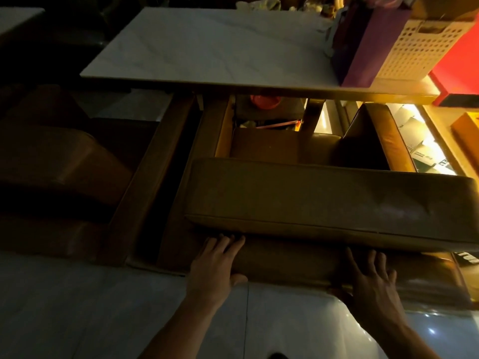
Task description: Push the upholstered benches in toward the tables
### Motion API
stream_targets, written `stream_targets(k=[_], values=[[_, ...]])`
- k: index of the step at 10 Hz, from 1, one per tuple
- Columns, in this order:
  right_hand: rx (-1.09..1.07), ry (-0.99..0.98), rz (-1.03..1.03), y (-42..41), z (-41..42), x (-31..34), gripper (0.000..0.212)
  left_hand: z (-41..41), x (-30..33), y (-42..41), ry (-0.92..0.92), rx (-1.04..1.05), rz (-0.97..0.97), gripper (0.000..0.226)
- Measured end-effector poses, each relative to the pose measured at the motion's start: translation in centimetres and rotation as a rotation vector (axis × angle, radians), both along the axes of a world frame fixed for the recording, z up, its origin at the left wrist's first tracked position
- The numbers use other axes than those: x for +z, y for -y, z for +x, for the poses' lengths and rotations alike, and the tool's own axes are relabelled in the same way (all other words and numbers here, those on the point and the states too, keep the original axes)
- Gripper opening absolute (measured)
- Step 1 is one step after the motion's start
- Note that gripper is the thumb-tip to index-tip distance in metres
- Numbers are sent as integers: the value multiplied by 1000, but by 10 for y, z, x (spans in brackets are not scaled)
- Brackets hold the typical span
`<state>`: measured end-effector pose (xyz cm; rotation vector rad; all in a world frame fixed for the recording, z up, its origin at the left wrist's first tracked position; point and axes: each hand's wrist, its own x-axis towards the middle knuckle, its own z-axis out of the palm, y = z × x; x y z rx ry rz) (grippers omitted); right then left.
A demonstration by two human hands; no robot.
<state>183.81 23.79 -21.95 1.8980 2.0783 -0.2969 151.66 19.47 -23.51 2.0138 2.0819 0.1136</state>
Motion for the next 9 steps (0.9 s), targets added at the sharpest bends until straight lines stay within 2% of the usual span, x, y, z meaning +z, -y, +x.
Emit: stream_targets(k=[4,6,7,9], values=[[34,68,-29,-3,-2,3,104,3,11,-6,-28,4,-60,88],[19,8,-98,2,-1,25,107,-2,26,-8,33,-31,-177,87],[48,-74,-67,8,-3,45,98,-9,39,1,36,-28,-159,80],[36,-157,-23,33,-16,85,85,-18,83,25,55,-26,-166,88]])
